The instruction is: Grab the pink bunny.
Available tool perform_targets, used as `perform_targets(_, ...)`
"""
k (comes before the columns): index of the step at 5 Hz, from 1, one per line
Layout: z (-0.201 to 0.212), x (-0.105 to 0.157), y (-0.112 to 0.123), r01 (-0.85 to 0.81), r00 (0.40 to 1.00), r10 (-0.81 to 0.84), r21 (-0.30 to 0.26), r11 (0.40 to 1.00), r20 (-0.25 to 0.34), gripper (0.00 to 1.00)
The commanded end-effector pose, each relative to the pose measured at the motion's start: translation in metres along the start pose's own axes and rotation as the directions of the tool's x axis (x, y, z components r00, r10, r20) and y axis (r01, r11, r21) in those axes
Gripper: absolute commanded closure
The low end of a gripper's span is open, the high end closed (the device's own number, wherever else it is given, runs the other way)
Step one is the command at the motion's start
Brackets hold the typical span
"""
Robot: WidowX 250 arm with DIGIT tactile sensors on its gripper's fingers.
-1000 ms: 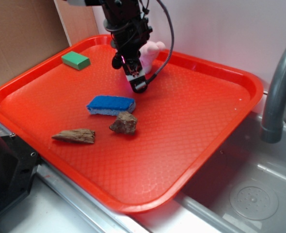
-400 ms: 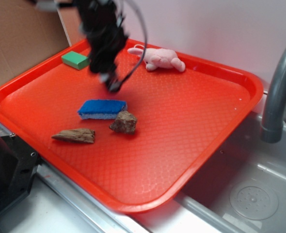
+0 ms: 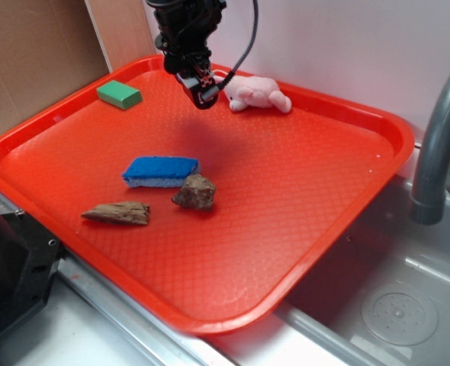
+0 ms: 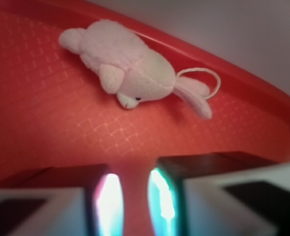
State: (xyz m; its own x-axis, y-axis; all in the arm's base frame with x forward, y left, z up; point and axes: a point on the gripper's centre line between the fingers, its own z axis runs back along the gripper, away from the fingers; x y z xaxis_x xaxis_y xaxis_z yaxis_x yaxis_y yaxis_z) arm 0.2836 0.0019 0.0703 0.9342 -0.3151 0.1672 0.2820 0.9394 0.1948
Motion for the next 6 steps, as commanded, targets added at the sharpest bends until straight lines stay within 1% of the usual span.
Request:
perform_targets(1,-0.008,0.021,0.011,0.205,0.971,-0.210,0.053,0.977,0.118,0.00)
perform_targets(2,-0.014,0.032,0.012,0.223,0.966,-0.227,0.041,0.974,0.127,0.00)
perform_targets(3,-0.016,0.036,0.007,0.254,0.957,-0.253,0.013,0.967,0.141,0.00)
perform_targets(4,-0.016,0.039,0.012,0.245,0.959,-0.244,0.011,0.969,0.143,0.00)
perform_targets(5,-0.010,0.044,0.013,0.263,0.951,-0.264,0.032,0.964,0.160,0.00)
perform_targets(6,-0.010,0.046,0.017,0.261,0.945,-0.269,0.064,0.963,0.187,0.00)
